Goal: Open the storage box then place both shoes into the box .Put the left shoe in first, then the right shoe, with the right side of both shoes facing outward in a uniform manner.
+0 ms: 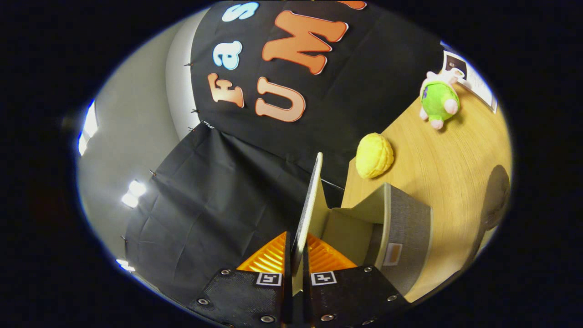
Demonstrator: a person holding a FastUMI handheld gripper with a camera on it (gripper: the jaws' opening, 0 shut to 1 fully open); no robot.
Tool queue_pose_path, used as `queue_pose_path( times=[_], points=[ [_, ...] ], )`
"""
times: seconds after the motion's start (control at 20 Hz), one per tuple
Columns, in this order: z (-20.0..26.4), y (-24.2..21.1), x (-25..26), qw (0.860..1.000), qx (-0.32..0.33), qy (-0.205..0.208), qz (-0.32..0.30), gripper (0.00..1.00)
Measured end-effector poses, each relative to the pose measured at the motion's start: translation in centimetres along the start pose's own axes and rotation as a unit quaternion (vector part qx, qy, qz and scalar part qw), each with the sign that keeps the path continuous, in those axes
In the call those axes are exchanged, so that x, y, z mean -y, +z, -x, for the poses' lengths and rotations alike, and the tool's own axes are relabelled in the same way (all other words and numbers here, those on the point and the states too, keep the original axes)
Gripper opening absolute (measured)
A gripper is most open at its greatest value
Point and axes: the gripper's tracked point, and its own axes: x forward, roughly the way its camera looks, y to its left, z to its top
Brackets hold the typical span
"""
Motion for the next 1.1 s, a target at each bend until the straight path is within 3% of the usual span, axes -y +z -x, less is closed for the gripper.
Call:
queue_pose_path(
  times=[0.45, 0.7, 1.1],
  points=[
    [-6.4, -3.6, -6.0, 0.998, -0.020, -0.002, 0.060, 0.09],
    [-9.4, -5.4, -8.2, 0.998, -0.026, 0.007, 0.056, 0.09],
    [-15.1, -8.4, -10.4, 0.999, -0.014, -0.015, 0.043, 0.10]
  ],
)
